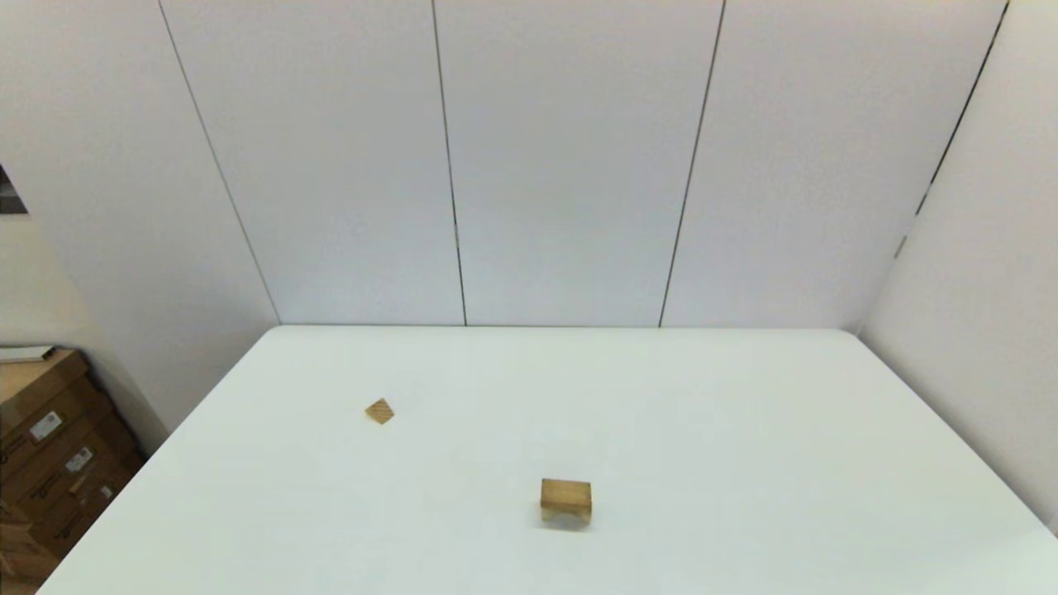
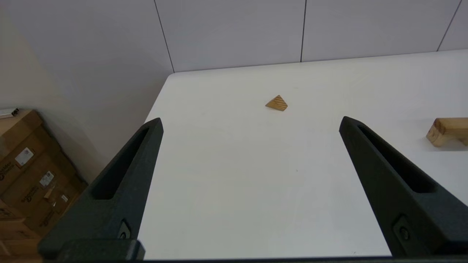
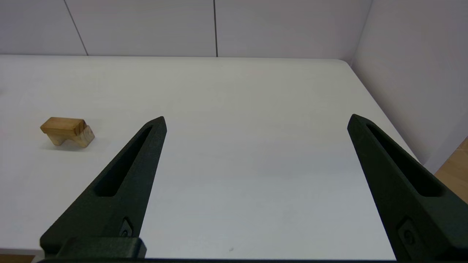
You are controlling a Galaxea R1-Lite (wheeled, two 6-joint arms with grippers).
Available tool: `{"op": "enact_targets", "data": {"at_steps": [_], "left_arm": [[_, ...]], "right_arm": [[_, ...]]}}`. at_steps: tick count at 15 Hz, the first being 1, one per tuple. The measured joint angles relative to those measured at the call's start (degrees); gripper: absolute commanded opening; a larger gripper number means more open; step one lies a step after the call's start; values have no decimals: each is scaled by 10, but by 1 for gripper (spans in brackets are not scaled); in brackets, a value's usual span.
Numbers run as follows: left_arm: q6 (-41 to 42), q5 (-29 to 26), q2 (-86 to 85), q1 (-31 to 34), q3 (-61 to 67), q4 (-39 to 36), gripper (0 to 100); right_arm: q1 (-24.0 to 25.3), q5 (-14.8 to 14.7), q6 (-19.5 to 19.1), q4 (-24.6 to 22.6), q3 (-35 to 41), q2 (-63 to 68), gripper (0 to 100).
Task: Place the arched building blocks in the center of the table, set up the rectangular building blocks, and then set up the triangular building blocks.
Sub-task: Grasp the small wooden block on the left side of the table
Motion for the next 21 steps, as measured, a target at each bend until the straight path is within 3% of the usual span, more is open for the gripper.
{"op": "enact_targets", "data": {"at_steps": [8,13,17,21], "left_arm": [[2,-56,375,-1,-270,59,100],[-23,-34,671,0,-476,205,100],[-142,11,864,-1,-594,321,100],[-336,18,1004,-20,-693,340,100]], "right_arm": [[0,0,0,0,0,0,100],[0,0,0,0,0,0,100],[0,0,0,0,0,0,100],[0,0,0,0,0,0,100]]}}
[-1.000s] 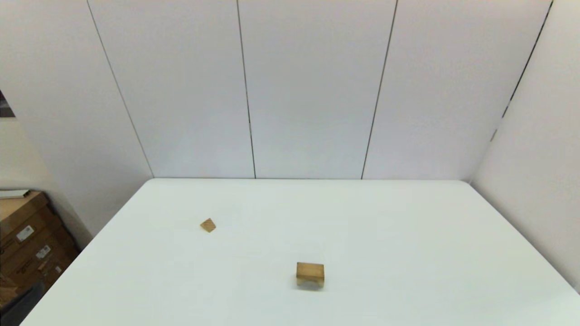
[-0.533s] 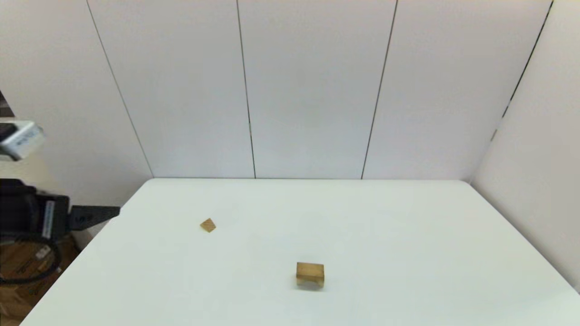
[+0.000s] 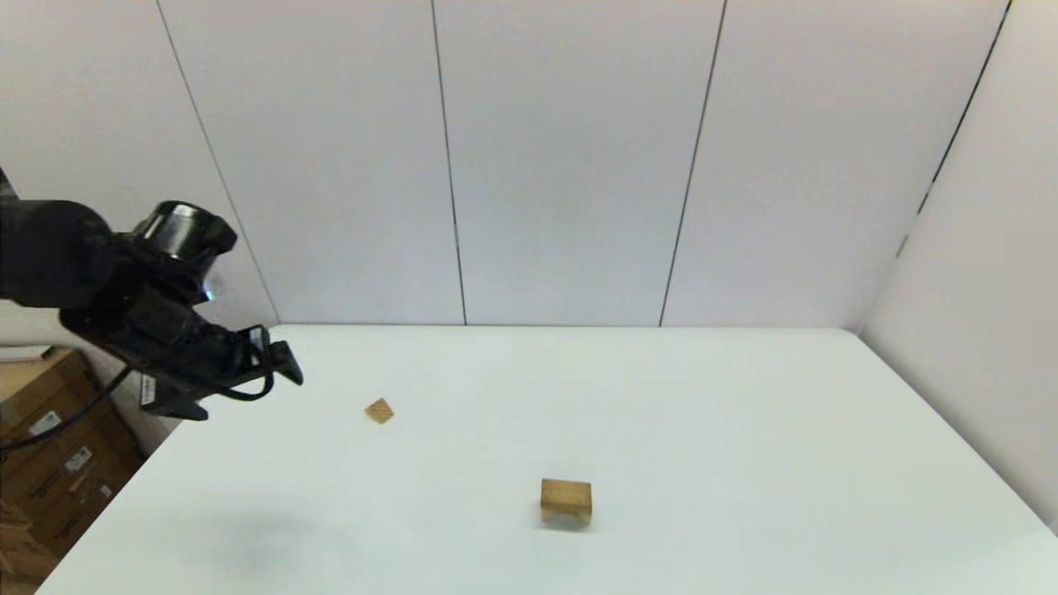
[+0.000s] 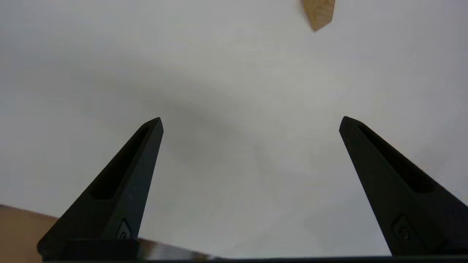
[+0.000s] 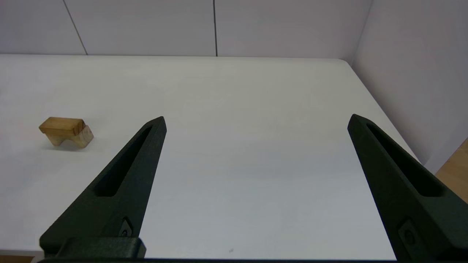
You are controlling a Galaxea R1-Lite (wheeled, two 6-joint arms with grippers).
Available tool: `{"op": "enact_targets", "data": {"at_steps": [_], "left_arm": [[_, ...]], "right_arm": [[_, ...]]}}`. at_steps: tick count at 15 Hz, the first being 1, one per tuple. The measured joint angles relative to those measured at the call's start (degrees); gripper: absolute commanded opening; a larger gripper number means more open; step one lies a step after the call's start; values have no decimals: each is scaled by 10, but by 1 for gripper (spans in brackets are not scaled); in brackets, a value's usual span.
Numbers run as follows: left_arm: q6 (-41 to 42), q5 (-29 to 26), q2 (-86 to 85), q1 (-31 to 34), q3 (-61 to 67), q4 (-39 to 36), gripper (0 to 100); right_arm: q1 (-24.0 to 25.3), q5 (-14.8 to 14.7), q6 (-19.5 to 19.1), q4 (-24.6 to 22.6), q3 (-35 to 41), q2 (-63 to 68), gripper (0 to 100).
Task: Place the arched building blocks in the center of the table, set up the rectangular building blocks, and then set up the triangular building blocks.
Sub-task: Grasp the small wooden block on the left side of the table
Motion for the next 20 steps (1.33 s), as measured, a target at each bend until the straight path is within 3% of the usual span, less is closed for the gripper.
{"op": "enact_targets", "data": {"at_steps": [3,8,20], "left_arm": [[-112,5,87,-24,-62,1,100],[-215,10,211,-49,-154,2,100],[-260,8,367,-66,-283,2,100]], "right_arm": [[0,0,0,0,0,0,100],[0,0,0,0,0,0,100],[0,0,0,0,0,0,100]]}}
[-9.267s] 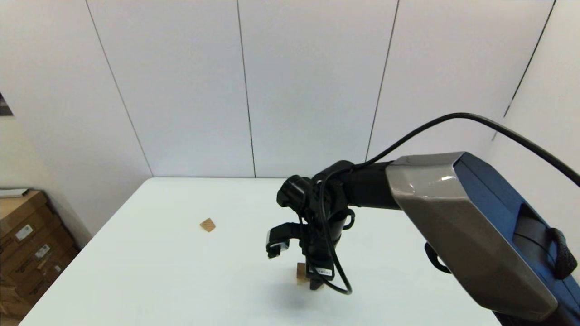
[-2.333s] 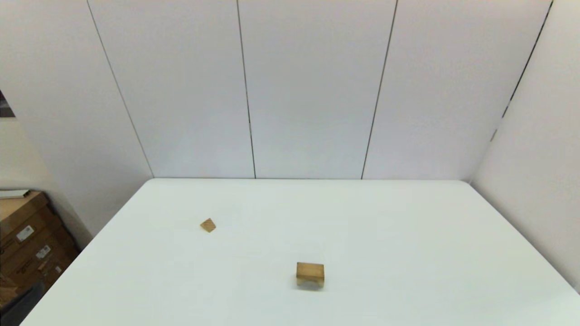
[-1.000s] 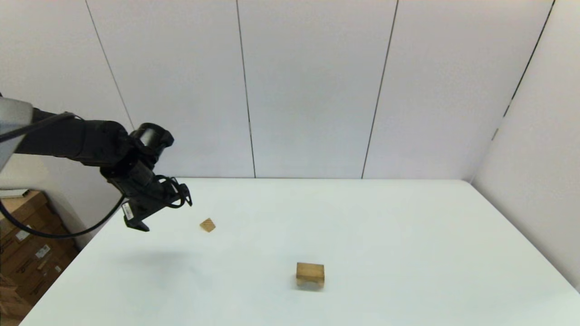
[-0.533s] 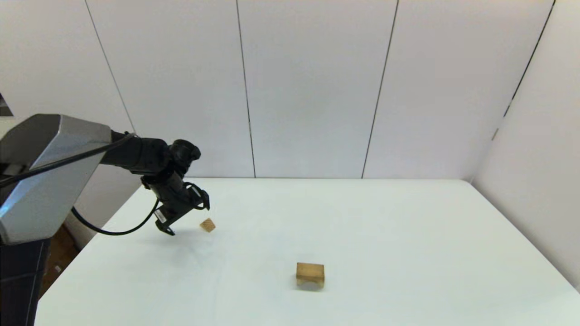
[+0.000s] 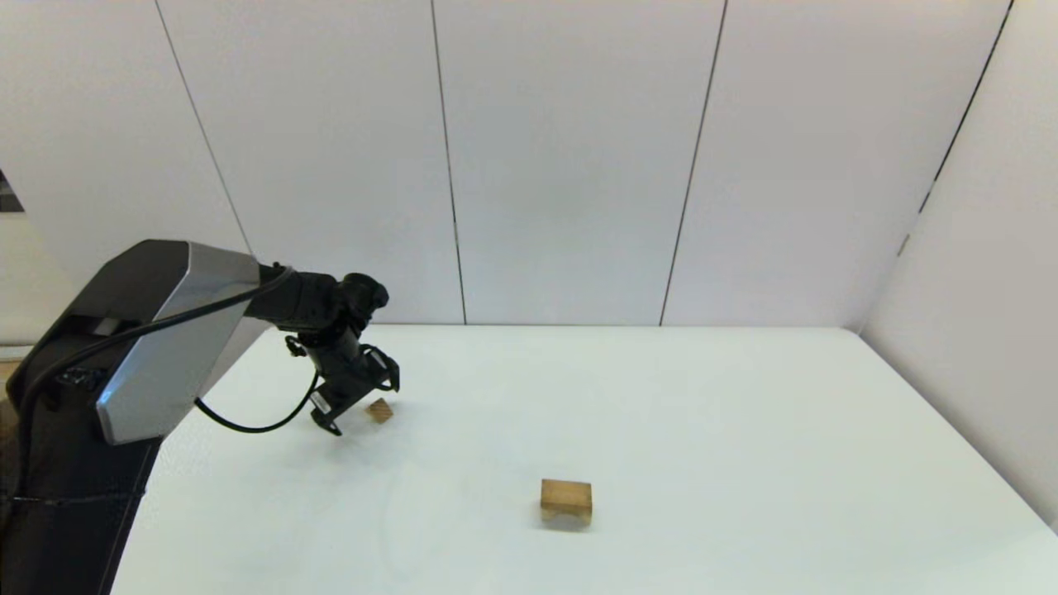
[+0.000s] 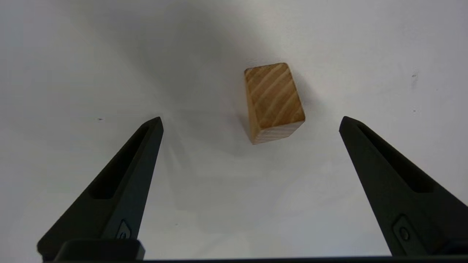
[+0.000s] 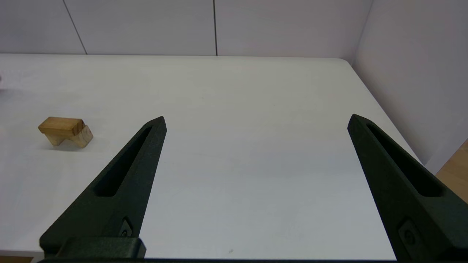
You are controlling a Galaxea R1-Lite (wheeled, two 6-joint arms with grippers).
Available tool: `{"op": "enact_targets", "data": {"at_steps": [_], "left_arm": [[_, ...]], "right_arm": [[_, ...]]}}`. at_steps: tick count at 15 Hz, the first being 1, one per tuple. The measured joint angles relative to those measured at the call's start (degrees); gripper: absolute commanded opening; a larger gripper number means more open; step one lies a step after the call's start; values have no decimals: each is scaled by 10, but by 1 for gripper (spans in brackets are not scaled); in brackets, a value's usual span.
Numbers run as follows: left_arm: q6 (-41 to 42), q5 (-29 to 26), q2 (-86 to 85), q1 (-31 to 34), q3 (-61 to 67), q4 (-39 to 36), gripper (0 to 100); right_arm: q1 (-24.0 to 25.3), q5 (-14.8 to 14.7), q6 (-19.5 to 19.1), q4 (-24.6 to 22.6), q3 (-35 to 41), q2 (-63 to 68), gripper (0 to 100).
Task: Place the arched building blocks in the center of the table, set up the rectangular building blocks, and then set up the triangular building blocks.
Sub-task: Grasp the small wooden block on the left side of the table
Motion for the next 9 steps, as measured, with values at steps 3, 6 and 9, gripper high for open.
{"op": "enact_targets", "data": {"at_steps": [3,6,9], "left_arm": [[-20,2,14,-1,-25,0,100],[-36,5,23,-1,-49,13,100],[-40,14,30,-3,-72,66,100]], "right_arm": [[0,0,0,0,0,0,100],[0,0,0,0,0,0,100],[0,0,0,0,0,0,100]]}}
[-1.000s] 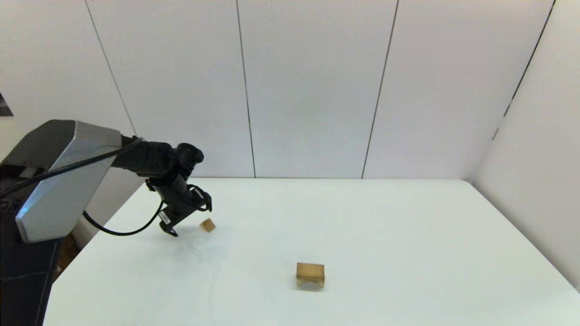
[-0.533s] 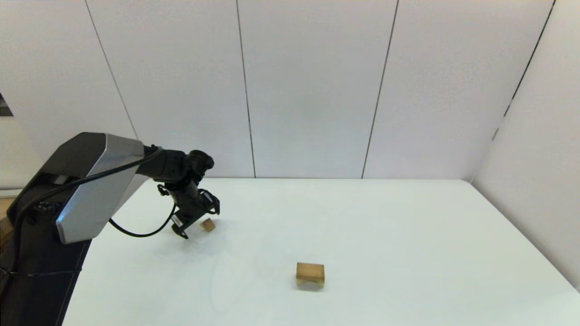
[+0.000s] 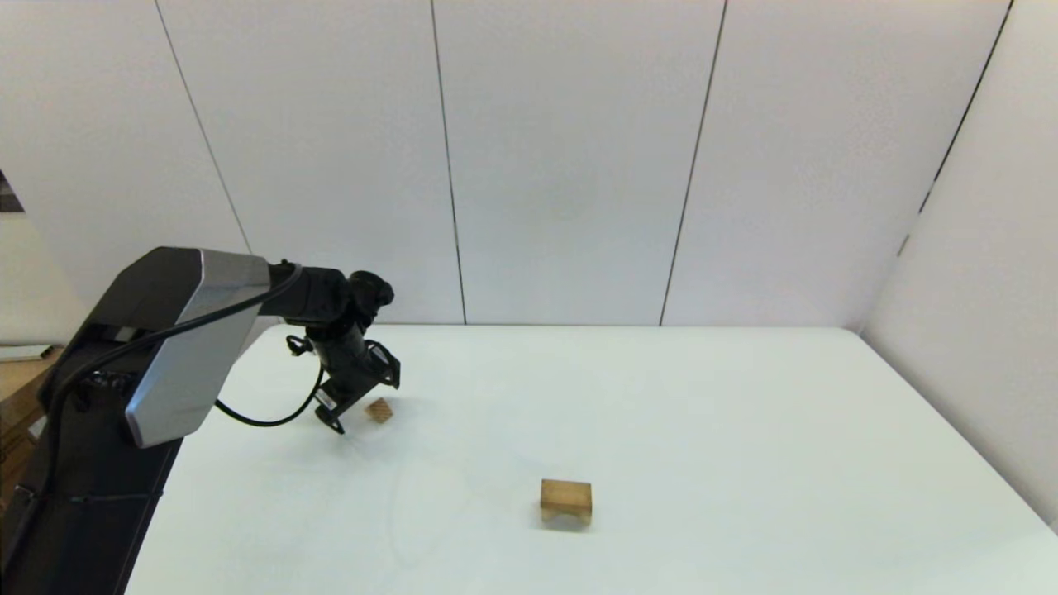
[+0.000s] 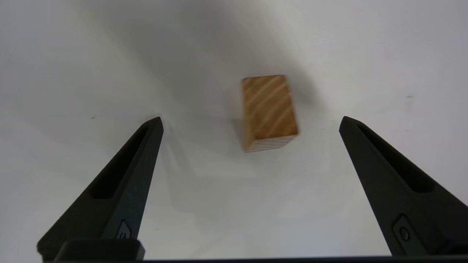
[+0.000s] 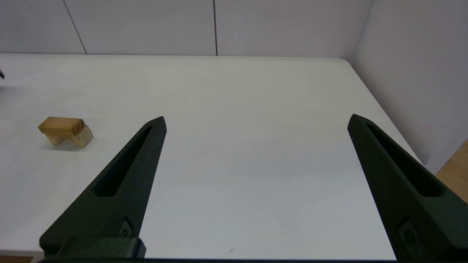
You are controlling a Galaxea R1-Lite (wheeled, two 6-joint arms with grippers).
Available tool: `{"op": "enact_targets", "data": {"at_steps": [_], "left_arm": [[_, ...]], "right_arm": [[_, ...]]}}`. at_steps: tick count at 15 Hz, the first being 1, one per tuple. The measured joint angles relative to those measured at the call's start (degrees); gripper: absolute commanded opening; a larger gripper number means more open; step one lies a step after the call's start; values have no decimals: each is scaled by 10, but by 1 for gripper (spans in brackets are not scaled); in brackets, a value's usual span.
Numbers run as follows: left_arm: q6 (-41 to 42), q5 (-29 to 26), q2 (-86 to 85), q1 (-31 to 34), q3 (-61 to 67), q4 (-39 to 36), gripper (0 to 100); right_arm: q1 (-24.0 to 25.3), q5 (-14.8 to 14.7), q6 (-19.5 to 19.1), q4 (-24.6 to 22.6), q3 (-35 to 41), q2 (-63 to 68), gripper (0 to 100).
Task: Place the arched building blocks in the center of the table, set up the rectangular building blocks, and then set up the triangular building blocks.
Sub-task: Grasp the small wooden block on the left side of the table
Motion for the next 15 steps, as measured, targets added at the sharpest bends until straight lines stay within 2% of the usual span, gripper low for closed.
{"op": "enact_targets", "data": {"at_steps": [3,11,12,15], "left_arm": [[-6,20,8,-5,-9,22,100],[-7,25,20,-11,-22,32,100],[-7,25,21,-11,-22,32,0],[-7,30,21,-13,-23,31,0]], "right_arm": [[0,0,0,0,0,0,100],[0,0,0,0,0,0,100],[0,0,0,0,0,0,100],[0,0,0,0,0,0,100]]}}
